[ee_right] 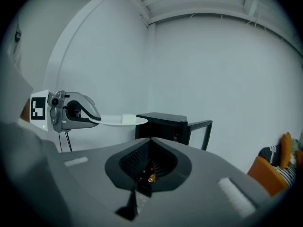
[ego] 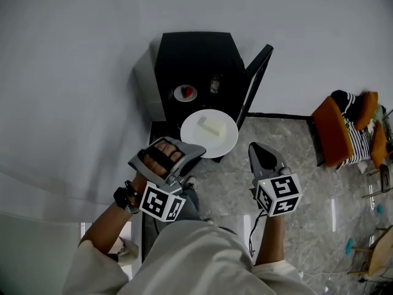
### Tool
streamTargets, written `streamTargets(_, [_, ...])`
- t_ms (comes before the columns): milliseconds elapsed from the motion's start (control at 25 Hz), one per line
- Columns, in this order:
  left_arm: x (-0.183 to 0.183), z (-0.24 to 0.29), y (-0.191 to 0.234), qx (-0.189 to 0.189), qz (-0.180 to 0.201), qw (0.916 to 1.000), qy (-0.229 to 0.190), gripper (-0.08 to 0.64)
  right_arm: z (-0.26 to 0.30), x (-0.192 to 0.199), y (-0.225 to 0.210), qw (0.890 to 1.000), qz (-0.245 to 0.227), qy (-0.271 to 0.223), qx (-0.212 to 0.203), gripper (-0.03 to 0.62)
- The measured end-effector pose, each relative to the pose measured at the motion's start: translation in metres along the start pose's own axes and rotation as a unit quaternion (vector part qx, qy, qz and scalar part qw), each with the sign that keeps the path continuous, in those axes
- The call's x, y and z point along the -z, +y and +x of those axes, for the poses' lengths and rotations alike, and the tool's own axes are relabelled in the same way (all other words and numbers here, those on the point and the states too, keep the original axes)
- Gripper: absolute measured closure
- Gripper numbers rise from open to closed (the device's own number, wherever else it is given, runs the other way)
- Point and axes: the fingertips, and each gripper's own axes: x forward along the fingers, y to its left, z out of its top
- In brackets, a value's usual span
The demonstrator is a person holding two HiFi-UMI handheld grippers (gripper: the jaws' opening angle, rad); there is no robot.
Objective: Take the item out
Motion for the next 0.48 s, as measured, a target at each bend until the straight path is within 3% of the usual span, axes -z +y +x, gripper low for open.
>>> streamTargets(480, [0.0015, -0.0016, 0.0010, 0.011, 0.007, 0.9999, 0.003, 0.549, 0.0017, -0.0030, 0.0076, 1.000, -0.001, -0.003, -0.006, 0.586])
